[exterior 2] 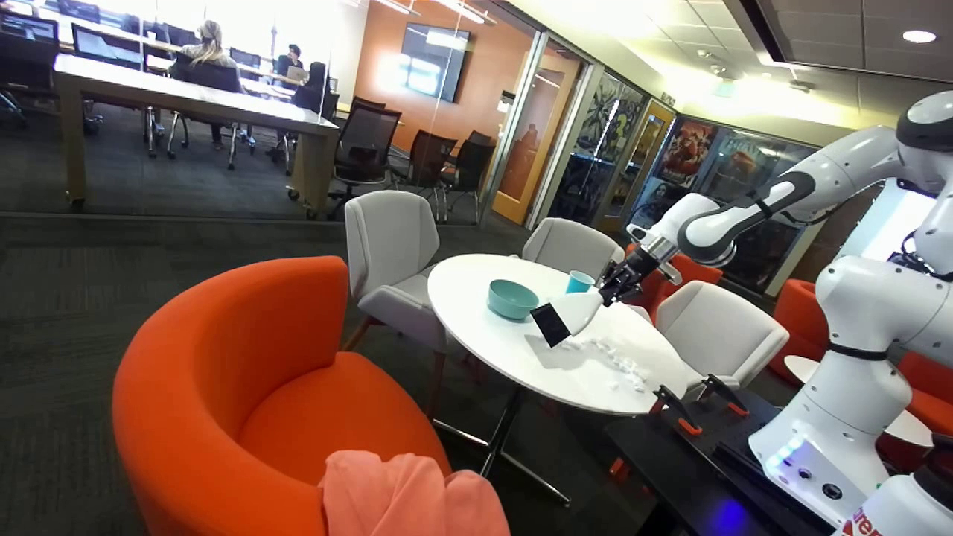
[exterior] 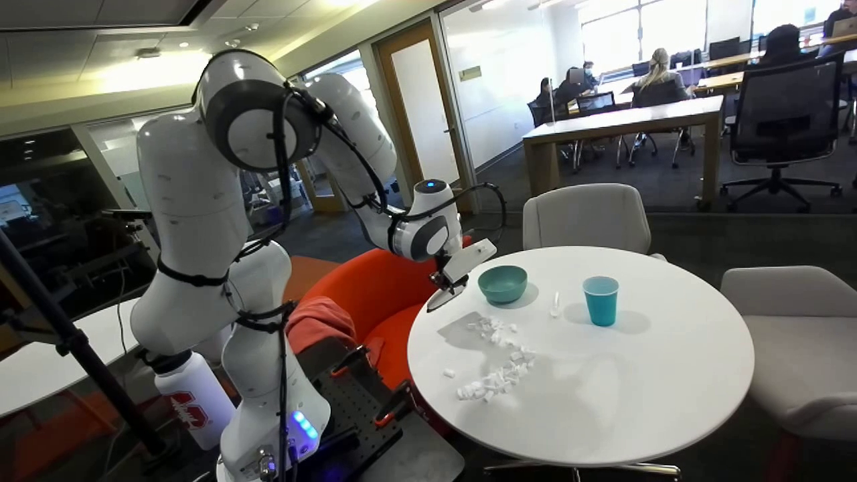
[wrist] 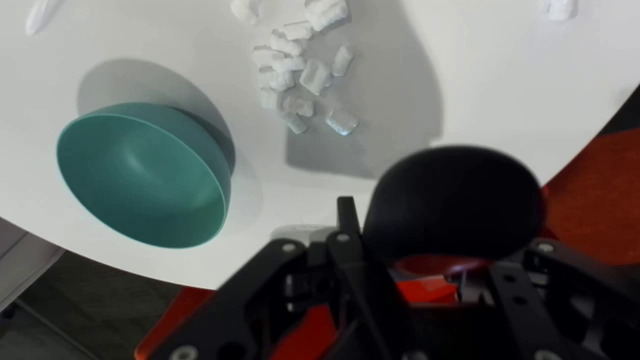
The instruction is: Use the brush to sweep the white objects to the right side of the table
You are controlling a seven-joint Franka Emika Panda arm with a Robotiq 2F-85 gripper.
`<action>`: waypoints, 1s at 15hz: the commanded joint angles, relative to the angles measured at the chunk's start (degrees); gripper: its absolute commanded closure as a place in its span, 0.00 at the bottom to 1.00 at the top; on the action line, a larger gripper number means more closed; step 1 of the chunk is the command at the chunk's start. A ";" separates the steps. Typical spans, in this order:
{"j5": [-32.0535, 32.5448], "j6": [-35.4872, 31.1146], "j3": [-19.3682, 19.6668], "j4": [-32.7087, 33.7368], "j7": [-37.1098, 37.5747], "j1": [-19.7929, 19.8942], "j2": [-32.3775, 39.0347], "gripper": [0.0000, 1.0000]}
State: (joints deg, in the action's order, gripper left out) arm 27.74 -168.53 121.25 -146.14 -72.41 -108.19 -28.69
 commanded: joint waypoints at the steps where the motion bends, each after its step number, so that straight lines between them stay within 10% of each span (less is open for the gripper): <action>1: 2.26 -4.43 11.41 2.06 6.39 -12.77 3.42 0.86; 8: 5.47 -4.73 31.17 8.86 13.21 -30.68 -0.17 0.86; 15: 15.15 1.43 28.39 12.22 22.39 -25.84 -1.39 0.86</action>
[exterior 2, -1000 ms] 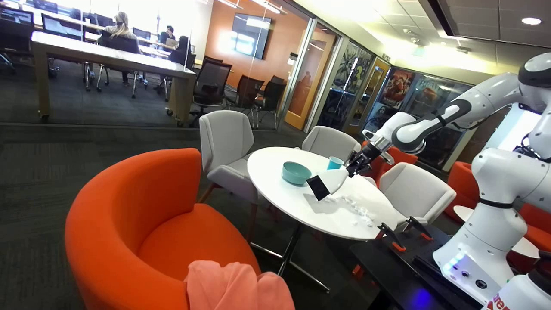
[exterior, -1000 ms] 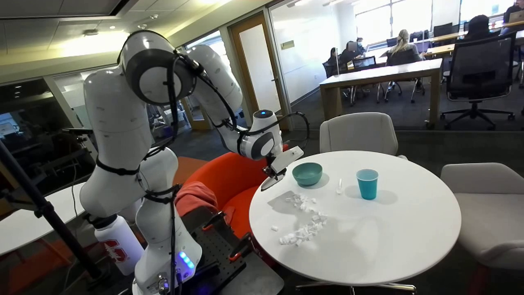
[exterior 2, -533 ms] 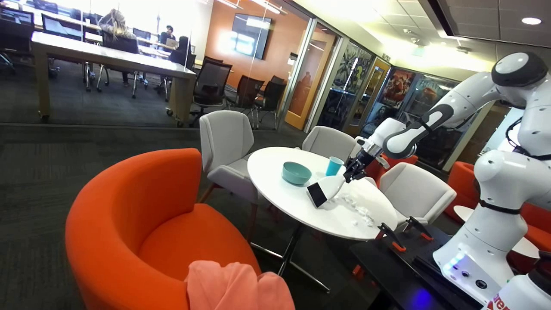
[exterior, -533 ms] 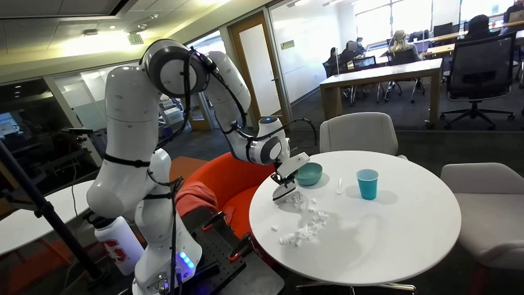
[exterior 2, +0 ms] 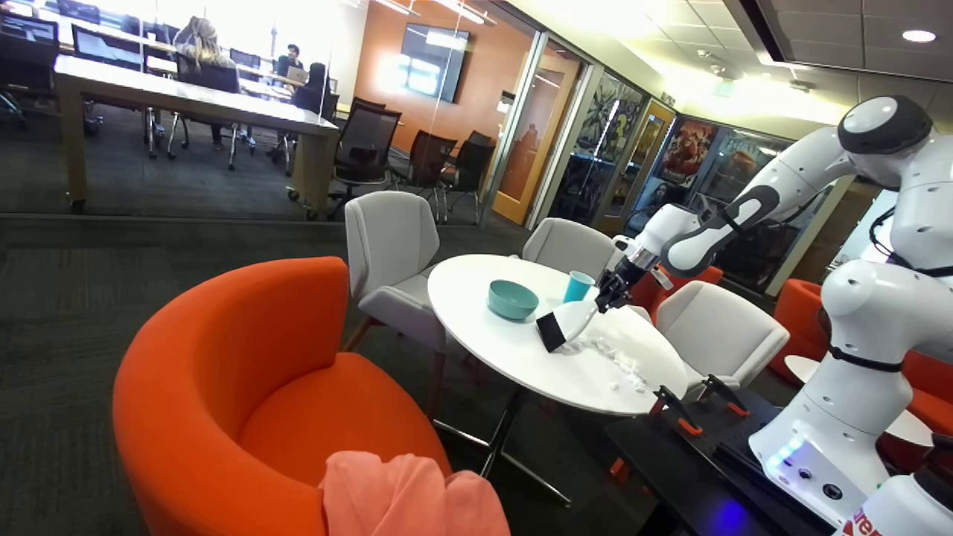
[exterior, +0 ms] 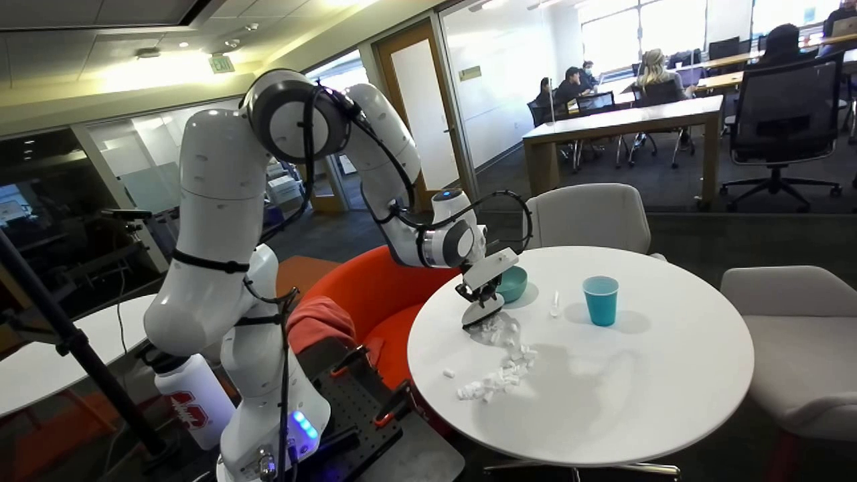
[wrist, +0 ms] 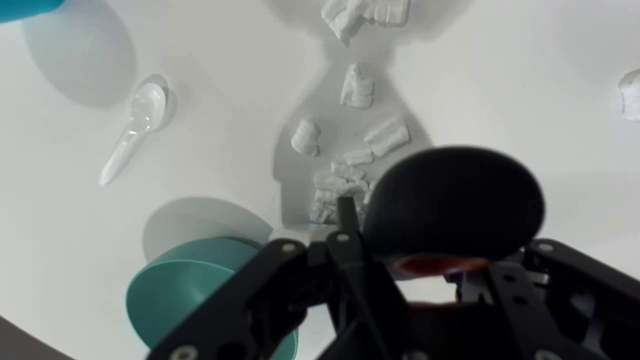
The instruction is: Use the brush to sweep the white objects to the right side of the table
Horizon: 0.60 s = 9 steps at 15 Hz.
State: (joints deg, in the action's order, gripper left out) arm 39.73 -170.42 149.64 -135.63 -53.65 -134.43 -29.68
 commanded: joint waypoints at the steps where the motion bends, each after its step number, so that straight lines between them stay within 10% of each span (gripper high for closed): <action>1: 3.86 5.04 0.00 1.55 4.24 0.72 -0.09 0.86; 9: 20.42 14.16 -5.91 -0.52 11.82 15.12 0.56 0.86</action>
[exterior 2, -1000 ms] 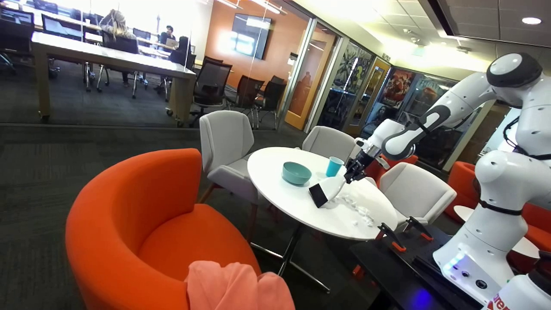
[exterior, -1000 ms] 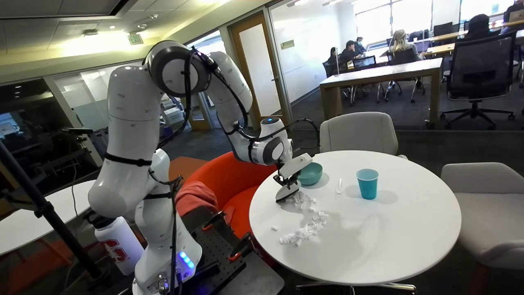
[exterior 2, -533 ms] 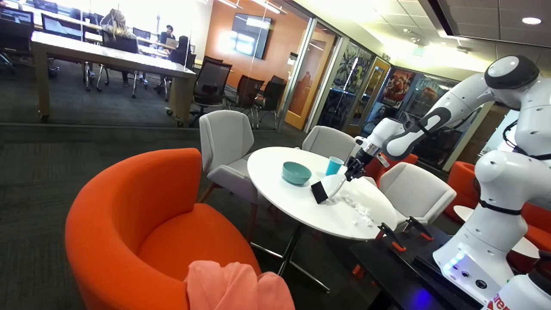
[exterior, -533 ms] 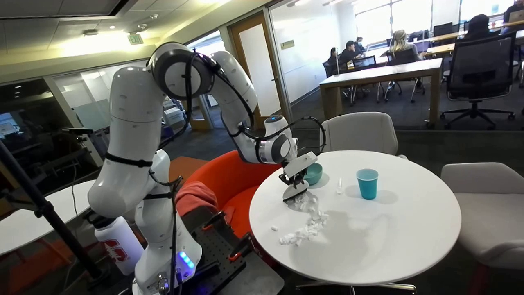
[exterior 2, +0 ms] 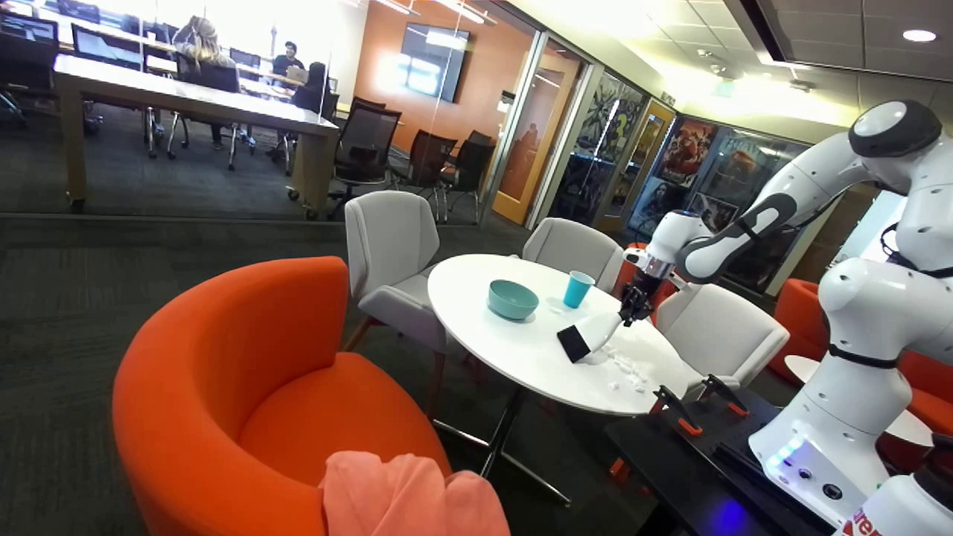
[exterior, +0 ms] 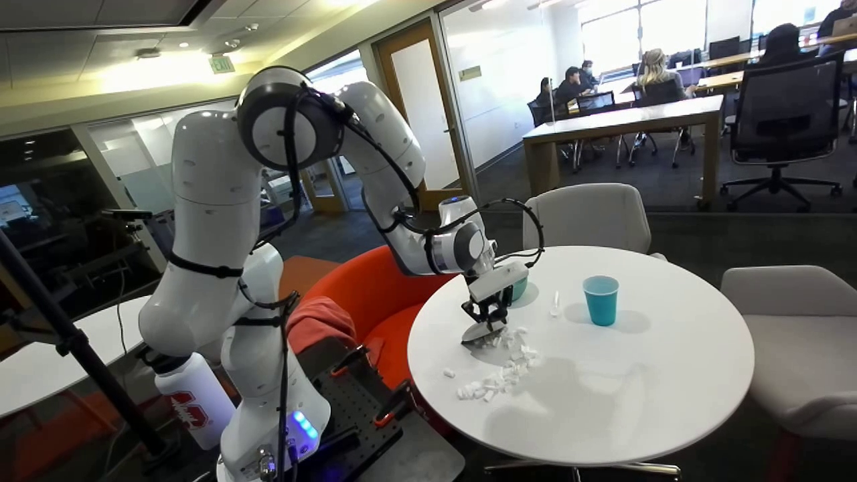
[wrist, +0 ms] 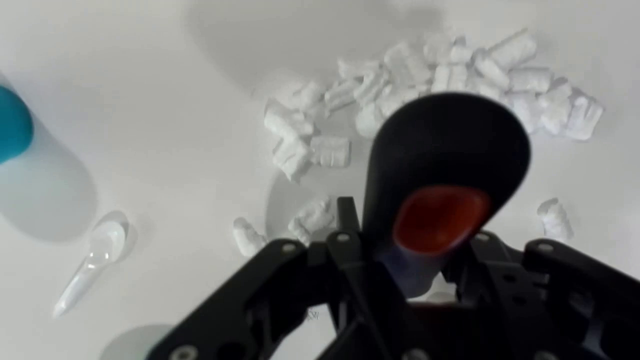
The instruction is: Use the brush to sweep the white objects to the right side of the table
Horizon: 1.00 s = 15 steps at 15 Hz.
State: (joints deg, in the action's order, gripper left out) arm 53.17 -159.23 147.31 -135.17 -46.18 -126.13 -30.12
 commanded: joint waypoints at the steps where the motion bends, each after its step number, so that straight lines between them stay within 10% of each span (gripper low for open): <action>1: 9.66 4.32 -5.21 -1.08 5.67 9.74 0.94 0.86; 8: 22.27 14.06 -20.60 -2.53 8.40 32.44 -0.47 0.86; 15: 15.89 13.46 -40.39 -7.34 4.28 53.34 -9.95 0.86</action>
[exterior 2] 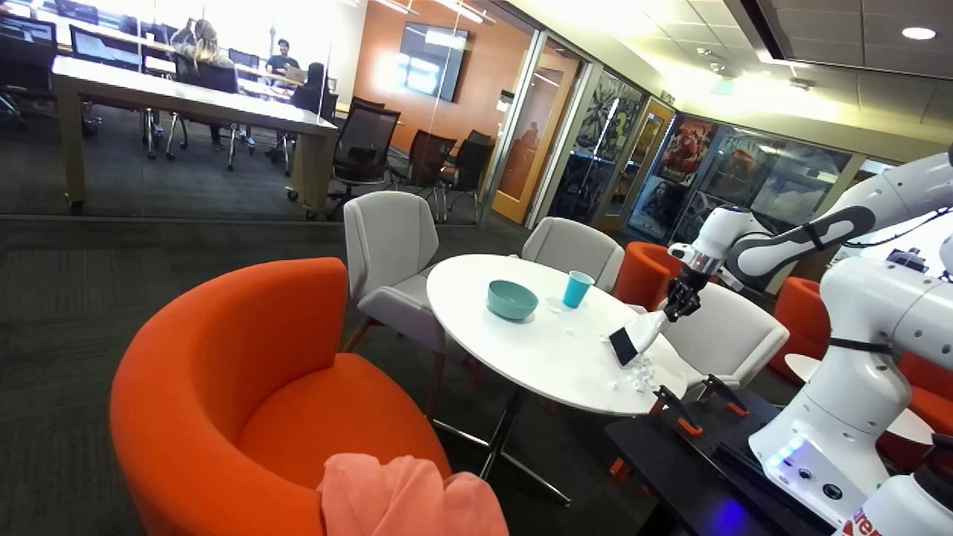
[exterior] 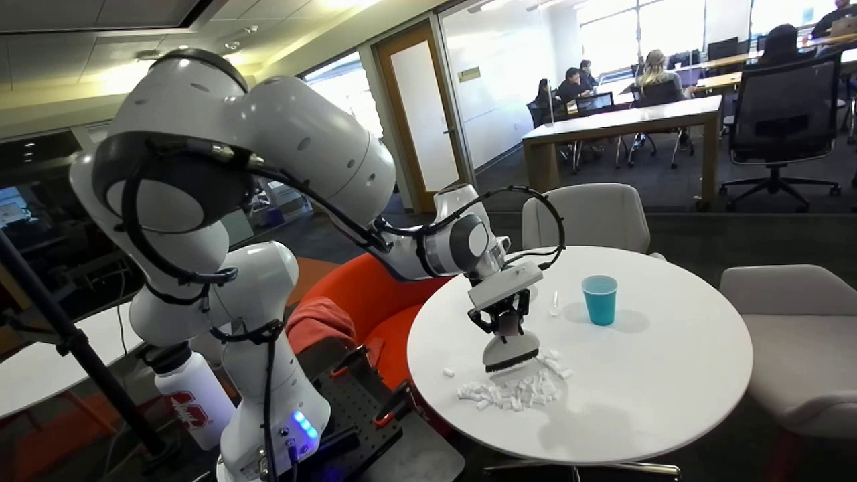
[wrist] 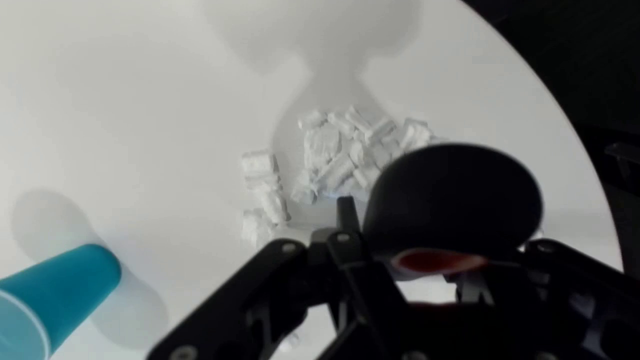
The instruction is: Use the brush to sweep the white objects to the right side of the table
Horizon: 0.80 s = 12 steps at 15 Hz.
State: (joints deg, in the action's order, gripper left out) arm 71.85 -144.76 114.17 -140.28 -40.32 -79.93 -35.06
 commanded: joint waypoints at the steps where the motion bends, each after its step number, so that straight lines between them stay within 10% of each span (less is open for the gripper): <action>1: -4.08 -1.11 -9.43 -3.18 -1.64 8.92 -6.67 0.86; 6: -10.42 -1.87 -16.32 -7.54 -3.84 11.75 -12.76 0.86; 12: -1.69 -11.72 -11.48 -10.25 3.44 -0.23 -10.97 0.86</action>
State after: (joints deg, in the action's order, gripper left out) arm 66.40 -151.70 99.77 -150.39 -41.19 -73.78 -48.03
